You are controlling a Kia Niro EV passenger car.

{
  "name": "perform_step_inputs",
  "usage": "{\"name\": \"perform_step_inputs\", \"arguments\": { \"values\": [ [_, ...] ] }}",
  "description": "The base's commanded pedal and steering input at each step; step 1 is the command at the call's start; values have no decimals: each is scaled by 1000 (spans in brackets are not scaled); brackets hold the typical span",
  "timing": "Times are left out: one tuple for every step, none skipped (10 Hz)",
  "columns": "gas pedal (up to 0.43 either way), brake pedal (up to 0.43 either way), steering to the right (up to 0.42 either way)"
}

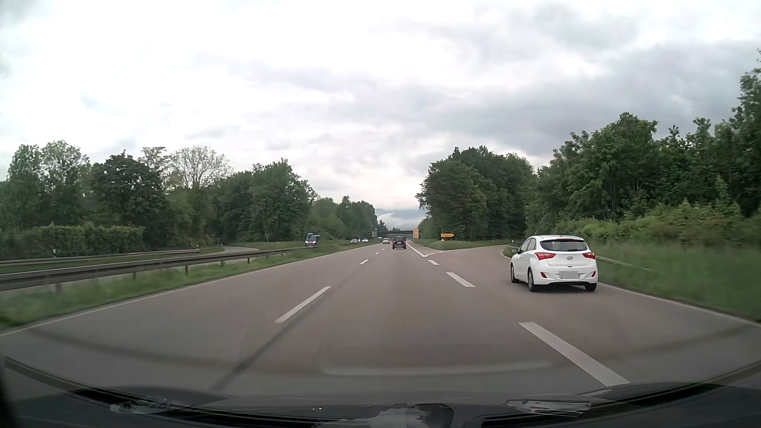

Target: Follow the waypoints while adhering to traffic rules and regulations

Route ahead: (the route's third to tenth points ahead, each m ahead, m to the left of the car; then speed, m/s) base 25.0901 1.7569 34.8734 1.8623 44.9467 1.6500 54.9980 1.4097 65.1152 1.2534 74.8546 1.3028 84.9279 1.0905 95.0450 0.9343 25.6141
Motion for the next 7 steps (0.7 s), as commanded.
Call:
{"name": "perform_step_inputs", "arguments": {
  "values": [
    [138, 0, 1],
    [138, 0, 1],
    [150, 0, 1],
    [150, 0, 1],
    [150, 0, 1],
    [150, 0, 1],
    [150, 0, 1]
  ]
}}
